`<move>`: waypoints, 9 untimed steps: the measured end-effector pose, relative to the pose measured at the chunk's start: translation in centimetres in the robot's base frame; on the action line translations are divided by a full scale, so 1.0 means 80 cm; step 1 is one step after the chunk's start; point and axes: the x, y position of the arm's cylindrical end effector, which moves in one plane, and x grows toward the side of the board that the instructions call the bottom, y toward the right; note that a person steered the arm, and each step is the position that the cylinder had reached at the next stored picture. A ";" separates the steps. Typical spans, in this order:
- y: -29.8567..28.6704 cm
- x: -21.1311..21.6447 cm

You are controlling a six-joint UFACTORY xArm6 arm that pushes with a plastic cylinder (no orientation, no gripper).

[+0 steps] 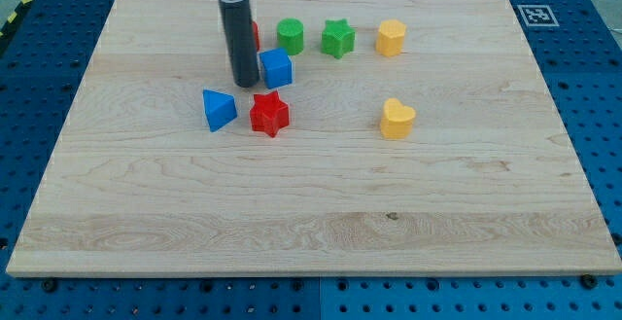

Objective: Push the blue cube closer to the green star

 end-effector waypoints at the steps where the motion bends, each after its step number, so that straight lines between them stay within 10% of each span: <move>1: -0.012 -0.013; 9: 0.070 -0.022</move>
